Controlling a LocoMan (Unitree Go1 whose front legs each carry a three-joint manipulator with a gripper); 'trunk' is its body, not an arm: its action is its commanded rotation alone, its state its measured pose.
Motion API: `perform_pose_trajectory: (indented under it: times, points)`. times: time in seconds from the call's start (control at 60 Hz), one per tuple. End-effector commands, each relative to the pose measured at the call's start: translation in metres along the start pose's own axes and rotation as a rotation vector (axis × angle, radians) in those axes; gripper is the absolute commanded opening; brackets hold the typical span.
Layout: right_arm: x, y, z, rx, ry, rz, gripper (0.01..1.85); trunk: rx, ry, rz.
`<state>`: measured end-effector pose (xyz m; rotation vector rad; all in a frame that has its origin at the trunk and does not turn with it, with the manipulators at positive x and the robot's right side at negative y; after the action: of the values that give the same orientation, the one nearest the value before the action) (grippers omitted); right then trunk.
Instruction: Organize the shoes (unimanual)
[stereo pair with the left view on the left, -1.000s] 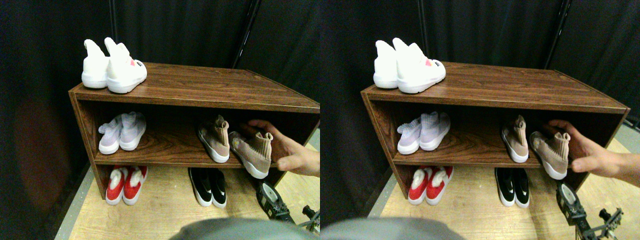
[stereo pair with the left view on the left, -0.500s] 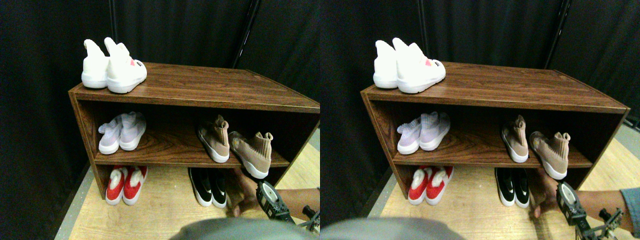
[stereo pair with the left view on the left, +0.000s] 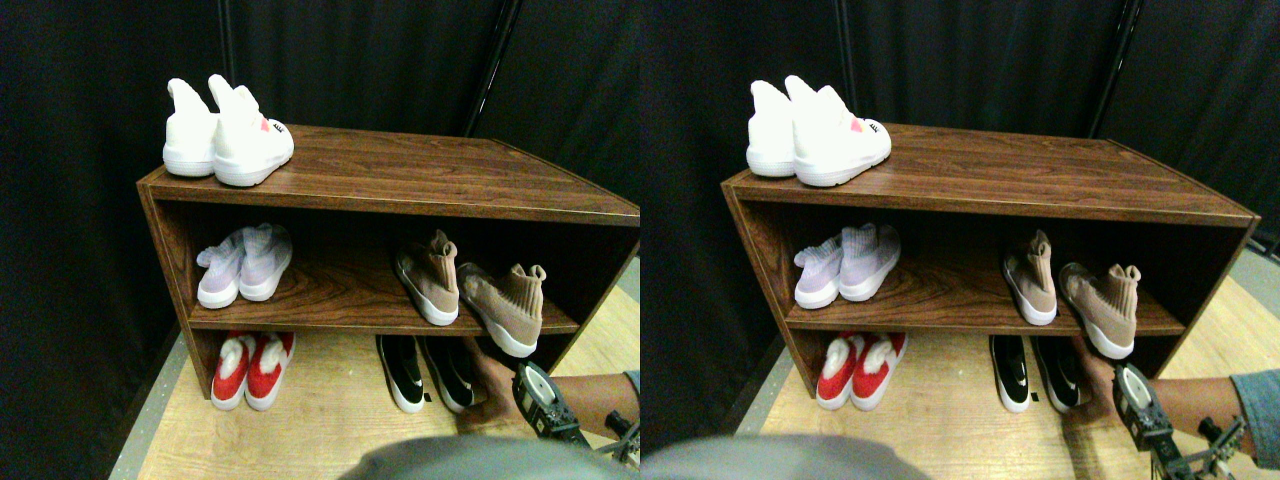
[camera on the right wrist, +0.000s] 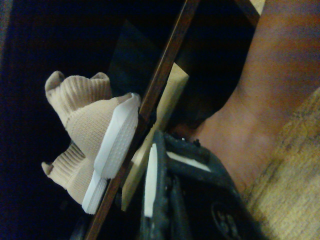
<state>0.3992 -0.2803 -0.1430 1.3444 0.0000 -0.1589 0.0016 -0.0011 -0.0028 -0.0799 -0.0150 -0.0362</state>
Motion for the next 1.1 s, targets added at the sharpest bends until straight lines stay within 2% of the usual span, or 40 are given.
perform_pose_trajectory:
  times: [0.017,0.1,0.117,0.133,0.15,0.167,0.183,0.2,0.217,0.717,0.95,1.1]
  points:
    - [0.0,0.009,-0.001,0.006,0.0,0.055,0.06,-0.005,-0.011,0.003]
    - [0.0,0.009,-0.001,0.006,0.0,0.055,0.06,-0.005,-0.011,0.003]
    - [-0.002,0.011,-0.001,0.002,0.003,0.061,0.06,-0.005,-0.018,0.001]
    - [-0.008,0.015,0.0,-0.015,0.026,0.085,0.06,-0.005,-0.022,0.0]
    - [-0.021,0.025,0.001,-0.033,0.041,0.126,0.06,-0.003,-0.032,-0.004]
    - [-0.046,0.049,-0.002,-0.023,0.078,0.19,0.06,-0.003,-0.057,-0.009]
    - [-0.051,0.061,-0.011,-0.052,0.052,0.214,0.06,-0.011,-0.062,-0.004]
    - [-0.038,0.053,-0.02,-0.04,-0.029,0.174,0.06,-0.022,-0.032,-0.004]
    - [-0.05,0.048,-0.023,-0.15,-0.161,0.193,0.06,-0.023,-0.022,-0.009]
    - [-0.043,0.053,-0.028,-0.152,-0.125,0.193,0.06,-0.027,-0.011,-0.011]
    - [-0.04,0.054,-0.031,-0.147,-0.137,0.188,0.06,-0.028,-0.003,-0.013]
    - [-0.04,0.055,-0.032,-0.141,-0.111,0.192,0.06,-0.023,0.001,-0.02]
